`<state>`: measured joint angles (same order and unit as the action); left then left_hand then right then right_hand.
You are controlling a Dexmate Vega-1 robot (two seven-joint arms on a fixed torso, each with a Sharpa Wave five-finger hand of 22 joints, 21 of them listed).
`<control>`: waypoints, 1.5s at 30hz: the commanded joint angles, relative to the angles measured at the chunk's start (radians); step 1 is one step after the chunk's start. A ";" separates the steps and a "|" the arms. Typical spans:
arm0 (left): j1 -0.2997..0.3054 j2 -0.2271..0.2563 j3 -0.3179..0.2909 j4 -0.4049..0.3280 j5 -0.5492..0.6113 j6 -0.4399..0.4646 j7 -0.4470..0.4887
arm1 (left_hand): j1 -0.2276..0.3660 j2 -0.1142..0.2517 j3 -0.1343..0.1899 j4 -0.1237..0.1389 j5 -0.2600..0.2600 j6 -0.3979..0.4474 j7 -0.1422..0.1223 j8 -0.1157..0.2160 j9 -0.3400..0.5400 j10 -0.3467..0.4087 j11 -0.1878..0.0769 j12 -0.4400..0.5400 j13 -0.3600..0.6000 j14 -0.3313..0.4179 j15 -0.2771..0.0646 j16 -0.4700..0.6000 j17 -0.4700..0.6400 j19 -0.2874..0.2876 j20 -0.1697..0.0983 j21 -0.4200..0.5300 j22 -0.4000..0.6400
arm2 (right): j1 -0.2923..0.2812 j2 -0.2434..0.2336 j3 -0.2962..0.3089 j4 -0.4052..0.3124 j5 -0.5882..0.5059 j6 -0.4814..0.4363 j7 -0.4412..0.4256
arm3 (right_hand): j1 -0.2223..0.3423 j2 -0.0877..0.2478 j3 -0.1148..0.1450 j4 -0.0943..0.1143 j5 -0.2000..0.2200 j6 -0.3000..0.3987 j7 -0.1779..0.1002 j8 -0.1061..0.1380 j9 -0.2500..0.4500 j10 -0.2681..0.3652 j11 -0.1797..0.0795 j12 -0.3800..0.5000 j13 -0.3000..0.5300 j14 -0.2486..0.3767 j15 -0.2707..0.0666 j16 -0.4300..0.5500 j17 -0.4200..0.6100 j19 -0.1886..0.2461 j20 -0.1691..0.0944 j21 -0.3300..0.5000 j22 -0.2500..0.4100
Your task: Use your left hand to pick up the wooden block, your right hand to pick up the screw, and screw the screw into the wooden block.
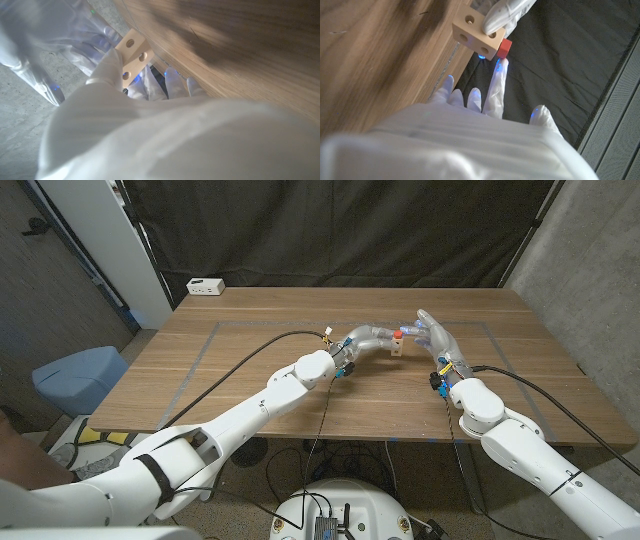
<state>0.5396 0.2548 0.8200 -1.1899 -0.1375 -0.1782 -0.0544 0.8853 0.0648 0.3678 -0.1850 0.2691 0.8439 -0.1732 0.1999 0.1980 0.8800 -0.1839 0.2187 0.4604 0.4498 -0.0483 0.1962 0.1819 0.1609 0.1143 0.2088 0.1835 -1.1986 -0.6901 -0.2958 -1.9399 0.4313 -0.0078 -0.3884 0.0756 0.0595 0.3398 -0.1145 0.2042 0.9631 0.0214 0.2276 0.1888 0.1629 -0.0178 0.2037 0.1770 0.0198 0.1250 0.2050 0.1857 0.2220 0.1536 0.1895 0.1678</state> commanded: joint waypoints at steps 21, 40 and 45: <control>-0.020 -0.023 0.001 0.058 -0.016 -0.012 -0.019 | -0.006 0.016 0.034 0.029 0.006 0.064 0.041 0.004 0.001 0.019 -0.009 0.018 0.036 0.007 -0.016 0.002 0.000 0.004 -0.006 0.007 0.005 | 0.007 -0.002 0.001 0.007 0.029 0.003 0.036 | 0.012 0.005 0.010 -0.003 0.006 0.096 0.008 0.023 0.002 0.058 -0.004 0.006 0.003 0.035 -0.016 0.010 0.003 0.027 -0.004 0.008 0.002; -0.035 -0.036 0.005 0.087 -0.016 -0.020 -0.022 | -0.007 0.018 0.036 0.029 0.007 0.062 0.042 0.003 0.001 0.019 -0.011 0.018 0.036 0.007 -0.017 0.002 0.001 0.005 -0.007 0.007 0.005 | 0.013 0.019 -0.009 0.054 0.051 0.072 0.069 | 0.015 0.009 0.013 -0.004 0.006 0.102 0.009 0.019 0.002 0.063 -0.005 0.002 0.003 0.037 -0.022 0.007 0.003 0.024 -0.006 0.005 0.002; -0.035 -0.036 0.005 0.087 -0.015 -0.018 -0.021 | -0.007 0.019 0.036 0.029 0.007 0.063 0.043 0.003 0.001 0.018 -0.009 0.018 0.036 0.005 -0.015 0.001 0.001 0.005 -0.007 0.007 0.005 | 0.002 0.014 0.000 0.042 0.044 0.064 0.047 | 0.016 0.009 0.014 -0.004 0.006 0.106 0.008 0.018 0.002 0.066 -0.004 0.001 0.003 0.040 -0.023 0.007 0.003 0.025 -0.006 0.004 0.002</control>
<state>0.5092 0.2227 0.8230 -1.1116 -0.1532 -0.1954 -0.0747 0.8853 0.0648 0.3679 -0.1850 0.2702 0.8439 -0.1732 0.1958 0.1981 0.8800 -0.1839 0.2187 0.4604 0.4498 -0.0483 0.1962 0.1819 0.1609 0.1143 0.2088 0.1835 -1.1870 -0.6762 -0.3022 -1.8953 0.4765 0.0513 -0.3241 0.0809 0.0648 0.3438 -0.1186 0.2042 1.0577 0.0338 0.2470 0.1905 0.2167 -0.0245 0.2079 0.1772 0.0555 0.1000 0.2109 0.1860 0.2396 0.1502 0.1895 0.1678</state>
